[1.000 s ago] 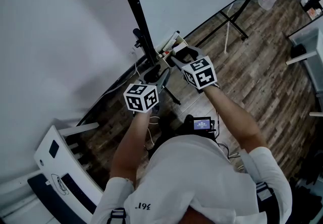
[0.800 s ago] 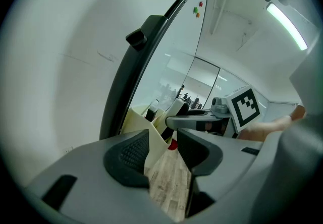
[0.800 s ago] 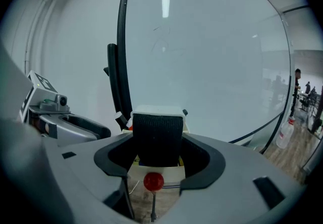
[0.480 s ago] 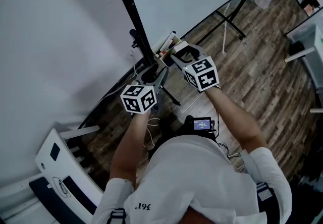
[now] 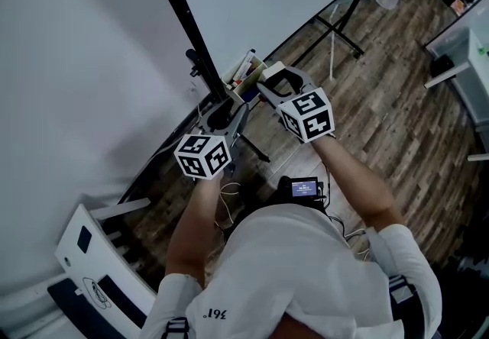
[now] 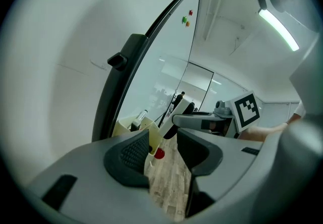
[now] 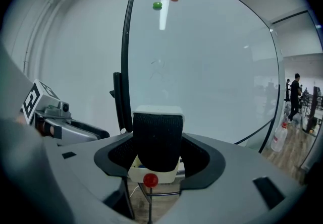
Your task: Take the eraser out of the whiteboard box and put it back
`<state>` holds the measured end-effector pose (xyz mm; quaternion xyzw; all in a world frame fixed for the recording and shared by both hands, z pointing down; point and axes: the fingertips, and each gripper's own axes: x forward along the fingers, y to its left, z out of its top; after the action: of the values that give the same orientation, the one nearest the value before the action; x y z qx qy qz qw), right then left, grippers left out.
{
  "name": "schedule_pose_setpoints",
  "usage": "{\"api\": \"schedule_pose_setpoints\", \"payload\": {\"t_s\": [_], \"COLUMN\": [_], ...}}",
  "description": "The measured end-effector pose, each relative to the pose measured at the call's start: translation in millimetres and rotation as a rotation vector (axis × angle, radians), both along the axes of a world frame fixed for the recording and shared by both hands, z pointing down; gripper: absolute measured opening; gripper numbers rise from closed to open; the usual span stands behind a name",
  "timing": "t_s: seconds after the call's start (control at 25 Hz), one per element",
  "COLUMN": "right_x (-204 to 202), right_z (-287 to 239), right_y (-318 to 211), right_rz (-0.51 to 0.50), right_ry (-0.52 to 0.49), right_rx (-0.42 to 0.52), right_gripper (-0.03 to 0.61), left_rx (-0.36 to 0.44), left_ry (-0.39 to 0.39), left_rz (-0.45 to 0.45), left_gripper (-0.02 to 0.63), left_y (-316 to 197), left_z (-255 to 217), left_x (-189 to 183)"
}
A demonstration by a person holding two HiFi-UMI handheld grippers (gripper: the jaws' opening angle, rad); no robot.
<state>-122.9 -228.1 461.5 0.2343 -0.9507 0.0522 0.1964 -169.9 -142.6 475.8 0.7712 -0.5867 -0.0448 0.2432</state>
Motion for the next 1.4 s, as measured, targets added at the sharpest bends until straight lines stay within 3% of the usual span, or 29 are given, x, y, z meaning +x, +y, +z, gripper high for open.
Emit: {"api": "schedule_pose_setpoints", "payload": {"t_s": [0.64,1.4], "right_x": [37,82], "right_z": [-46,-88], "right_y": [25,61], "right_rz": [0.02,0.071], "right_ry": [-0.078,-0.187], "right_rx": [0.028,0.029], "right_gripper": [0.275,0.275], "left_rx": [0.061,0.128], "left_ry": [-0.016,0.035], "left_rz": [0.073,0.096], "left_gripper": [0.163,0.163], "left_y": [12,43], "left_z": [-38,-83], "left_x": [27,41]}}
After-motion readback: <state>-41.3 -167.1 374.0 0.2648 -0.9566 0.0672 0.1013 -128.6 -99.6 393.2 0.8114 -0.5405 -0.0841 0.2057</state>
